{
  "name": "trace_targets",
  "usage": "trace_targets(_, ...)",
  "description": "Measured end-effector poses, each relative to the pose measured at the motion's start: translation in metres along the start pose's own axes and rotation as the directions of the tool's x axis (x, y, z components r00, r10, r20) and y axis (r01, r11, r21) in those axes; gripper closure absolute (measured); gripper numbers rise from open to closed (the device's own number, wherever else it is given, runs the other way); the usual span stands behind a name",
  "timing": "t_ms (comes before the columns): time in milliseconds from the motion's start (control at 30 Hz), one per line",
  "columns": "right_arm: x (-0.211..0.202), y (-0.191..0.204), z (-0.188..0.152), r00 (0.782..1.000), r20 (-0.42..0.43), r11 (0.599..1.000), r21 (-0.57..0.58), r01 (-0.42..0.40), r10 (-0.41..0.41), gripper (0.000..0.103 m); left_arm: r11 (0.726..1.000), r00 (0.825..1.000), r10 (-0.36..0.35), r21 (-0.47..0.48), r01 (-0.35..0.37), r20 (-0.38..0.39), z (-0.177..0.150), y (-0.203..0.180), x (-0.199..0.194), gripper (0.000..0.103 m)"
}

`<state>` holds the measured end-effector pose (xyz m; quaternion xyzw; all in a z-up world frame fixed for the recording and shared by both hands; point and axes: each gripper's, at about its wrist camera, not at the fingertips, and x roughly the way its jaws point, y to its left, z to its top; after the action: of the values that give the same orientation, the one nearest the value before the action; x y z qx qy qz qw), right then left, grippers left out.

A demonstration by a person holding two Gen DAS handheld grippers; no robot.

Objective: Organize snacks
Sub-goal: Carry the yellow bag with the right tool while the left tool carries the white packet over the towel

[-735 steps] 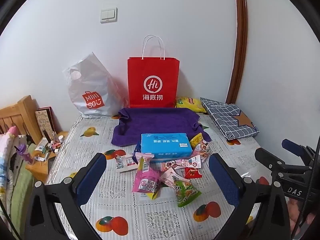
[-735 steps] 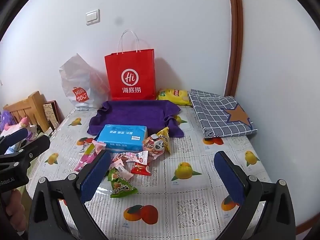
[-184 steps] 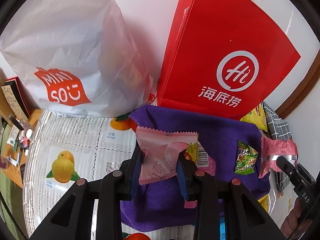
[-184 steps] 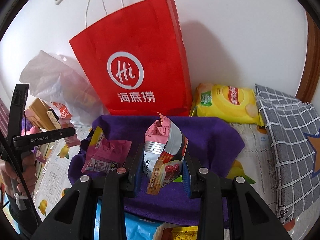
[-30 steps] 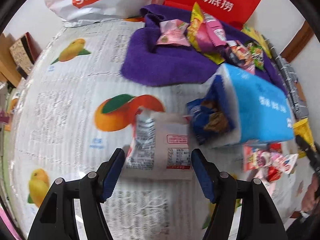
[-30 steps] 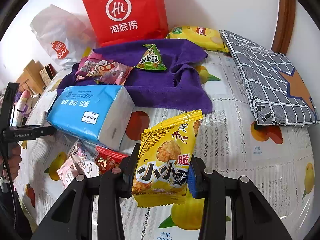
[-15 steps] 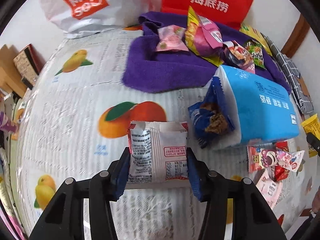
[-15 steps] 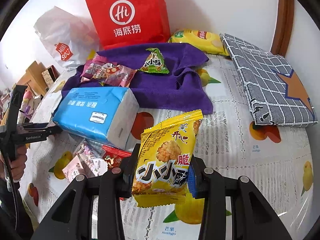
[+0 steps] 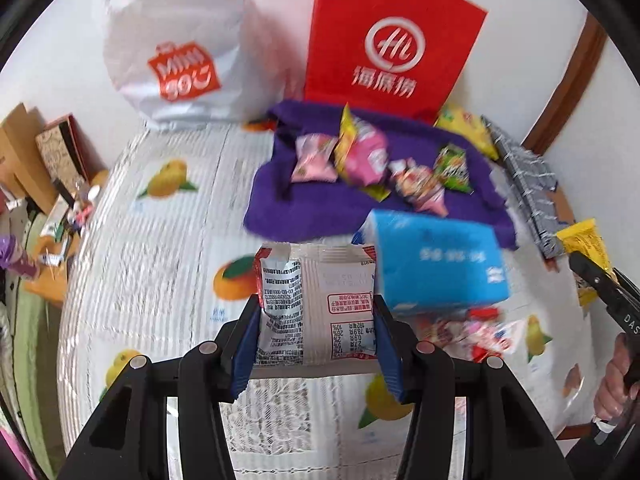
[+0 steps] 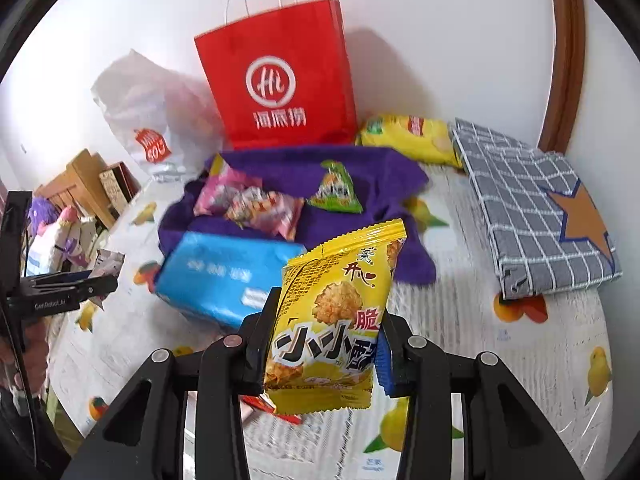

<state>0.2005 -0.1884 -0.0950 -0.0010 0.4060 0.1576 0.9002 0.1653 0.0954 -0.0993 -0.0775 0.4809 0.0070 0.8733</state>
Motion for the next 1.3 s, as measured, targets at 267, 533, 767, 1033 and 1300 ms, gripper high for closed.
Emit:
trace_targets(267,-0.012,0.010,0.034,0.999,0.049,1.000,0.004,-0.015,0.015,0.063,1.000,0.999,-0.026,0.009,0.026,0.048,0.027,-0.014,-0.021,0.053)
trace_targets(533,-0.007,0.014,0.064,0.997,0.070,1.000,0.000,-0.026,0.025,0.063,1.000,0.996,-0.031,0.010,0.030,0.084,0.059,-0.018,-0.023,0.053)
trace_targets(767,0.008,0.013,0.085,0.997,0.071,1.000,-0.002,-0.029,0.029,0.063,1.000,0.995,-0.029,0.011,0.028,0.099,0.085,-0.019,-0.015,0.053)
trace_targets(1033,0.030,0.008,0.105,0.998,0.064,1.000,0.008,-0.029,0.029,0.063,1.000,0.995,-0.028,0.009,0.028,0.095,0.107,-0.017,0.003,0.053)
trace_targets(1300,0.051,0.004,0.115,0.998,0.053,1.000,0.010,-0.025,0.025,0.063,0.999,0.995,-0.040,0.004,0.039,0.089,0.120,-0.018,0.016,0.053)
